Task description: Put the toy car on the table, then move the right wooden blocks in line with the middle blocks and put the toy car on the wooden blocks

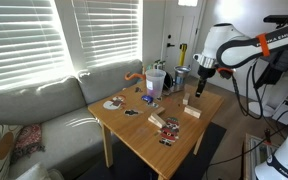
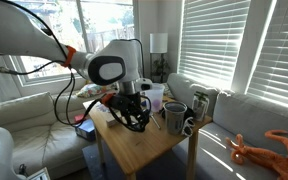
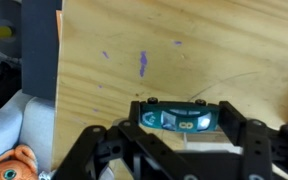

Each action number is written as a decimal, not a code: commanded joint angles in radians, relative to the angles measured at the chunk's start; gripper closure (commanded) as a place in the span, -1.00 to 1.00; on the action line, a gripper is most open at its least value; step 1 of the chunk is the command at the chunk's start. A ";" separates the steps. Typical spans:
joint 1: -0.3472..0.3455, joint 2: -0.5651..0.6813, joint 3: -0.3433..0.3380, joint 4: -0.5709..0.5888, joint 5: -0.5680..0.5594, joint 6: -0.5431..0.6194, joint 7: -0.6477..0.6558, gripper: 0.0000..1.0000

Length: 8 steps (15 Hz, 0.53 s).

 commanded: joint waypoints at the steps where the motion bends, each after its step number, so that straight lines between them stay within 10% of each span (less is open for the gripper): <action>1: -0.020 0.000 -0.029 -0.064 -0.013 0.090 -0.022 -0.06; 6: -0.032 0.038 -0.031 -0.090 -0.019 0.172 -0.004 -0.06; 8: -0.035 0.007 -0.026 -0.095 -0.019 0.161 0.009 -0.91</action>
